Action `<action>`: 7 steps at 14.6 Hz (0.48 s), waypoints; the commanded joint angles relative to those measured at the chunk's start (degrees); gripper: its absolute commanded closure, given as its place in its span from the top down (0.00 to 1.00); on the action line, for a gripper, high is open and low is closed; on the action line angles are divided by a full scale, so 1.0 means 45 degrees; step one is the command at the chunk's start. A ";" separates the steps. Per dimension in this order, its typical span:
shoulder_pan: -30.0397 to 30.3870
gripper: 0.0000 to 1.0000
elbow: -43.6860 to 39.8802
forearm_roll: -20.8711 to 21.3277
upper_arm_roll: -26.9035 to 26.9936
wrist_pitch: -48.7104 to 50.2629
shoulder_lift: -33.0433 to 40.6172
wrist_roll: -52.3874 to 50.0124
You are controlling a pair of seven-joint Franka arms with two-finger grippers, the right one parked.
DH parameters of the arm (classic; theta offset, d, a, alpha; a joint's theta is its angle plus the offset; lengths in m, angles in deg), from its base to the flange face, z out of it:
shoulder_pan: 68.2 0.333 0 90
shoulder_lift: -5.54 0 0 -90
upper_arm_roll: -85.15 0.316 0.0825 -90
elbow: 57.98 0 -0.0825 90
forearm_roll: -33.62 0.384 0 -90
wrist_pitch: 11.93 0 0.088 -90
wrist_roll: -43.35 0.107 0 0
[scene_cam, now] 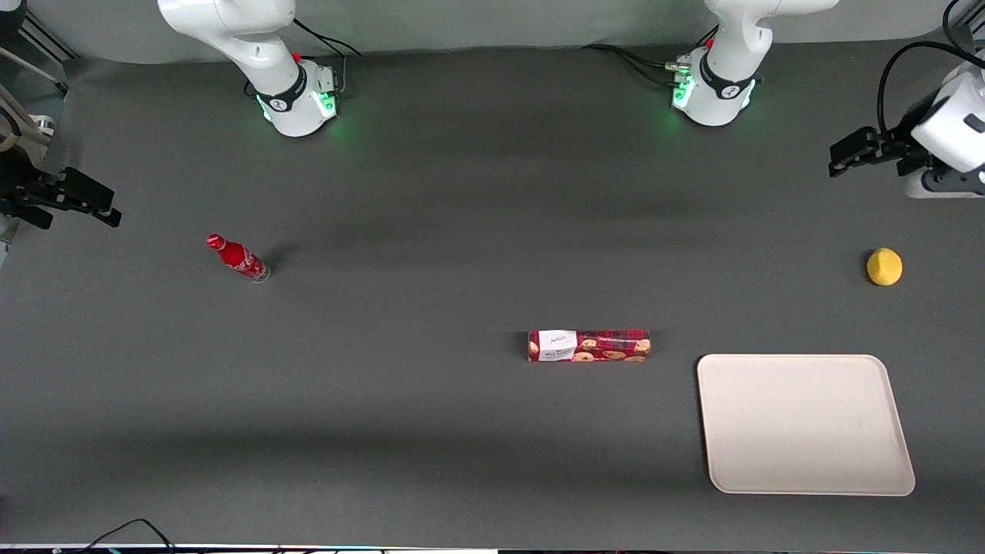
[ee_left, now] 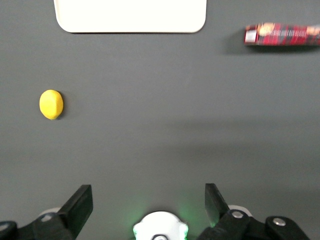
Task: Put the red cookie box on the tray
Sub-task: 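Move the open left gripper over the red plaid shortbread box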
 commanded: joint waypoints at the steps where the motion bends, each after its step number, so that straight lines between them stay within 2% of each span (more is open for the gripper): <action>1: -0.0170 1.00 -0.3338 -0.0639 -0.0565 0.1388 -0.2762 -0.4130; 3: -0.0170 1.00 -0.4104 -0.0737 -0.1519 0.1470 -0.3703 -0.7332; 7: -0.0228 1.00 -0.4185 -0.1011 -0.2810 0.0243 -0.4915 -1.3470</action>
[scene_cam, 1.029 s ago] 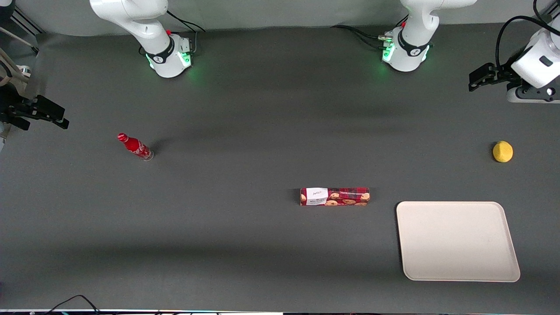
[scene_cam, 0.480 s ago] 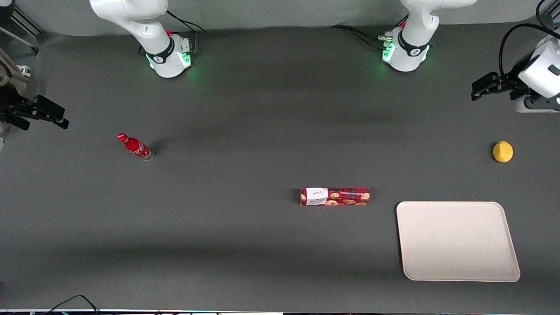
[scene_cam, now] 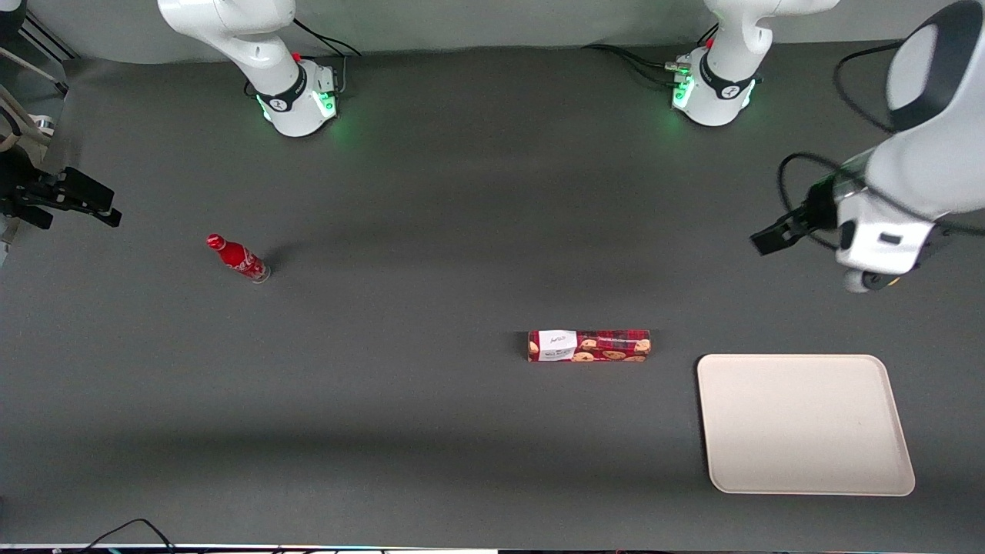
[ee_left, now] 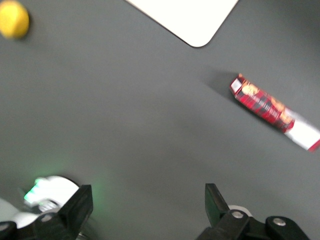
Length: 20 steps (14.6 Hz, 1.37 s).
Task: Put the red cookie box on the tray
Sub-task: 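Move the open left gripper over the red plaid shortbread box, then lower the left gripper and close it on the box's end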
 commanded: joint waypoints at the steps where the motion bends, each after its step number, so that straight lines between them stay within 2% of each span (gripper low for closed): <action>1: -0.0128 1.00 -0.0695 -0.0145 -0.0973 -0.0860 -0.1293 -0.4995; 5: -0.0225 1.00 -0.0636 0.0283 -0.2301 -0.3551 -0.2991 -0.9940; 8: -0.0498 1.00 -0.0578 0.1102 -0.2888 -0.5292 -0.4105 -1.1624; 10: -0.0655 1.00 -0.0558 0.2096 -0.3240 -0.6600 -0.5062 -1.2816; 11: -0.0675 1.00 -0.0539 0.2623 -0.3455 -0.7168 -0.5511 -1.3208; 14: -0.0675 1.00 -0.0285 0.2940 -0.3496 -0.8224 -0.6118 -1.3368; 17: -0.0811 1.00 -0.0226 0.4012 -0.3496 -0.9300 -0.7017 -1.3973; 20: -0.0987 1.00 -0.0148 0.4541 -0.3496 -0.9847 -0.7584 -1.3994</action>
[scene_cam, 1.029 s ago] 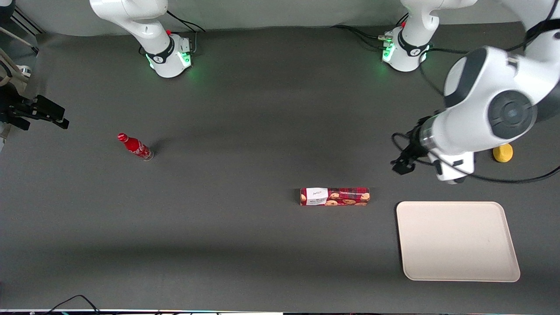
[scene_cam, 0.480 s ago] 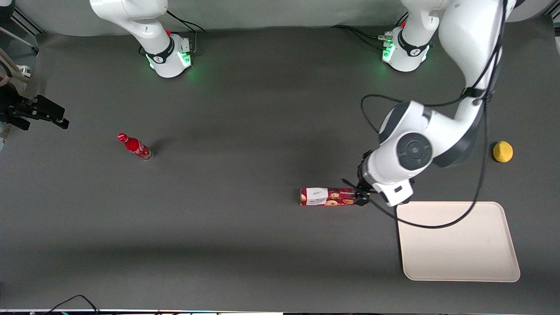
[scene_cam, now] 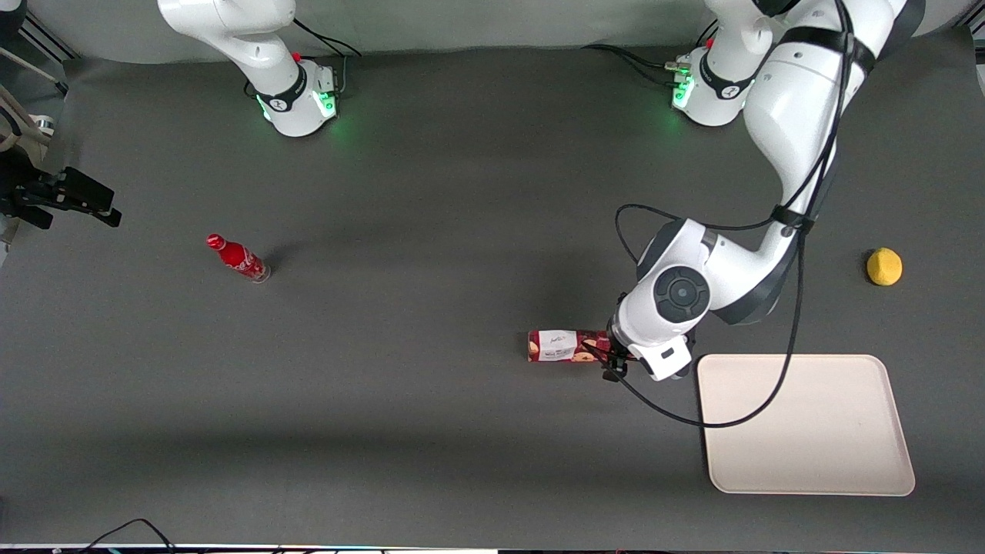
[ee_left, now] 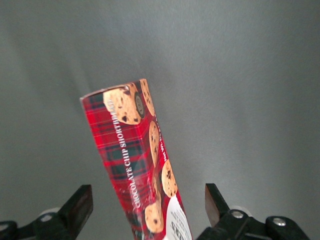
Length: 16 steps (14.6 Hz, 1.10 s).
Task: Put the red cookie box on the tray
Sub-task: 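Lower the left gripper and close it on the box's end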
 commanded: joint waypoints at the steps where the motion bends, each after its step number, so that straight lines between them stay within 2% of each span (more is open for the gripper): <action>1: -0.0308 1.00 0.0049 0.0698 -0.0015 -0.0545 -0.0548 -0.0499; 3: -0.0406 1.00 0.0303 0.1048 -0.0015 -0.0546 -0.0608 -0.0499; 4: -0.0406 0.88 0.0323 0.1108 -0.0015 -0.0526 -0.0666 -0.0518; 5: -0.0406 0.25 0.0343 0.1128 -0.0015 -0.0507 -0.0744 -0.0537; 6: -0.0406 0.00 0.0382 0.1167 -0.0015 -0.0526 -0.0822 -0.0518; 13: -0.0192 0.00 0.0246 0.1363 -0.0015 -0.0351 -0.0609 -0.0071; 16: 0.0392 0.00 0.0089 0.1071 0.0024 0.0154 0.0209 0.1469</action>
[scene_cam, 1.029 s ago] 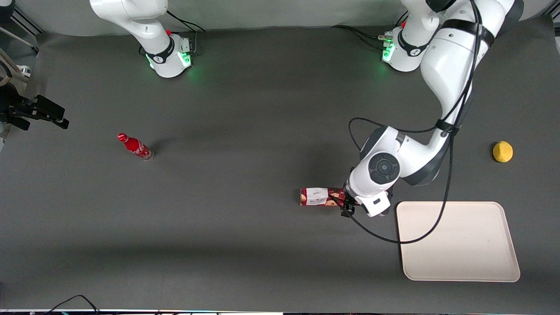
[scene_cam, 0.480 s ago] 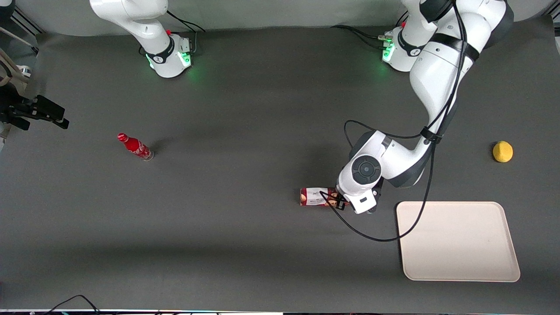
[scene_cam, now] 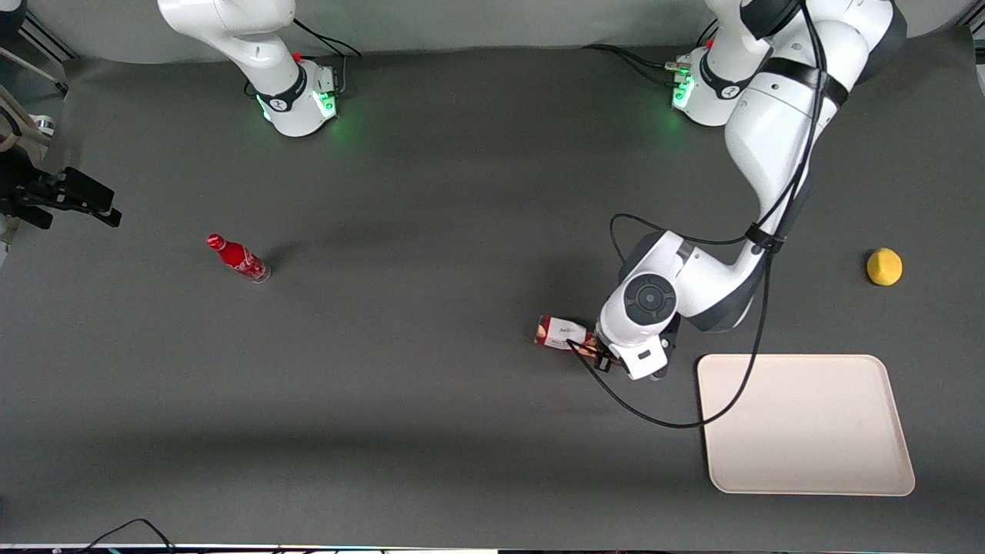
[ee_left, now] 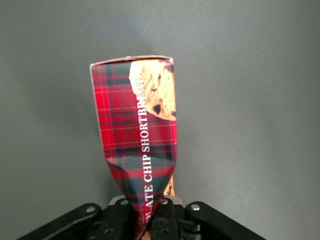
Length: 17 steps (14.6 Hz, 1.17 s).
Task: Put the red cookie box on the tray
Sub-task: 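Lower the left gripper and close it on the box's end, then lift the box and carry it toward the cream tray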
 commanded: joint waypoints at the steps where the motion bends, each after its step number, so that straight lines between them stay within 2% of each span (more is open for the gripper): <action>1: 0.0744 0.00 -0.0048 -0.0337 0.0042 0.1218 0.1378 0.1938; 3: 0.0862 0.00 -0.0553 -0.1018 0.0391 0.2583 0.2062 0.4140; 6: 0.0882 0.00 -0.2347 -0.2191 0.1504 0.5452 0.2689 0.7849; 11: 0.1076 0.00 -0.5064 -0.2915 0.3709 0.9285 0.2709 1.5756; 14: 0.1097 0.00 -0.5400 -0.3034 0.5466 0.9642 0.2690 2.0485; 17: 0.1389 0.00 -0.5342 -0.3054 0.6932 0.8845 0.2243 2.4647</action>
